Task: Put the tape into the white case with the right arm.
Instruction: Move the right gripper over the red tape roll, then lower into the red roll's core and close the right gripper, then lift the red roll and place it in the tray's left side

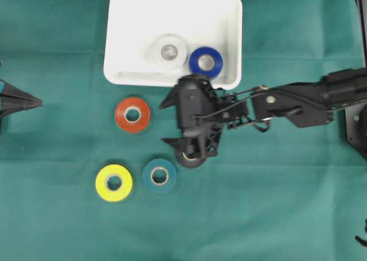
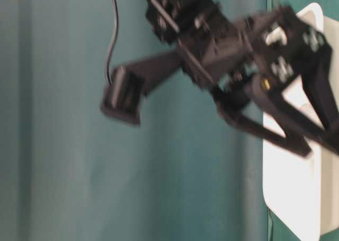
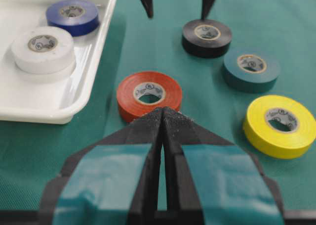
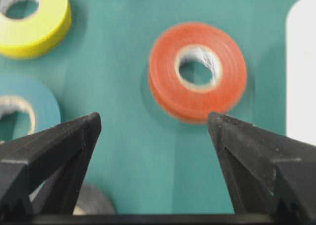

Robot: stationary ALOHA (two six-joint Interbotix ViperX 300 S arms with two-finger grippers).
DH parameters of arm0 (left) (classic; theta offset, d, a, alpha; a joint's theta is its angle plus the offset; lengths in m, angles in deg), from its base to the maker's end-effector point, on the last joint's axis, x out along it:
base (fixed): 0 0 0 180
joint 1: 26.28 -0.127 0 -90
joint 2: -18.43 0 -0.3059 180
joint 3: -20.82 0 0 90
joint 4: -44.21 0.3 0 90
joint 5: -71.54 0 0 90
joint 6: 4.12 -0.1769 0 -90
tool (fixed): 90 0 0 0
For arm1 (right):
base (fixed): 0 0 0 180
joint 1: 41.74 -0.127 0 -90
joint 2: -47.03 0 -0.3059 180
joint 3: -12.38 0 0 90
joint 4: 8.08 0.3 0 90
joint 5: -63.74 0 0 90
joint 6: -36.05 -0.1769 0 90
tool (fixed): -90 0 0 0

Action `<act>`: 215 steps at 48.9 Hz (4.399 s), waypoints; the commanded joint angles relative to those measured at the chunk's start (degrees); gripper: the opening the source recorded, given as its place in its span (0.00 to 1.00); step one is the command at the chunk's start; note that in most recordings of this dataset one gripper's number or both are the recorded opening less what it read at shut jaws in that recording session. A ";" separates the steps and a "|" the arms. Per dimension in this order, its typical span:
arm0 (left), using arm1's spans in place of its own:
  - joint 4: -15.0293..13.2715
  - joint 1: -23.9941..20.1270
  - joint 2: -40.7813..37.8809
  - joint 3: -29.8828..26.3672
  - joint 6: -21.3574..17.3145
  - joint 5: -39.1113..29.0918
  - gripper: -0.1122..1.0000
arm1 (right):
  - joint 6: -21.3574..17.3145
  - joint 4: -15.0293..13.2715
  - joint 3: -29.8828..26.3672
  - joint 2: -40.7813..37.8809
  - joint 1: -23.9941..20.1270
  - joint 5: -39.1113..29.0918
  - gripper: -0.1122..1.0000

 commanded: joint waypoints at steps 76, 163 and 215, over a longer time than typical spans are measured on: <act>-0.18 -0.09 -0.35 -0.53 0.09 0.18 0.11 | -0.18 -0.09 -20.04 -13.89 -0.97 -16.88 0.77; -0.18 -0.09 -0.44 -0.53 0.09 0.18 0.11 | 0.18 -0.09 -22.85 -8.44 -2.81 -22.50 0.12; -0.18 -0.09 -0.44 -0.53 0.09 0.18 0.11 | -0.70 -8.61 -24.26 -7.47 8.17 -24.26 0.12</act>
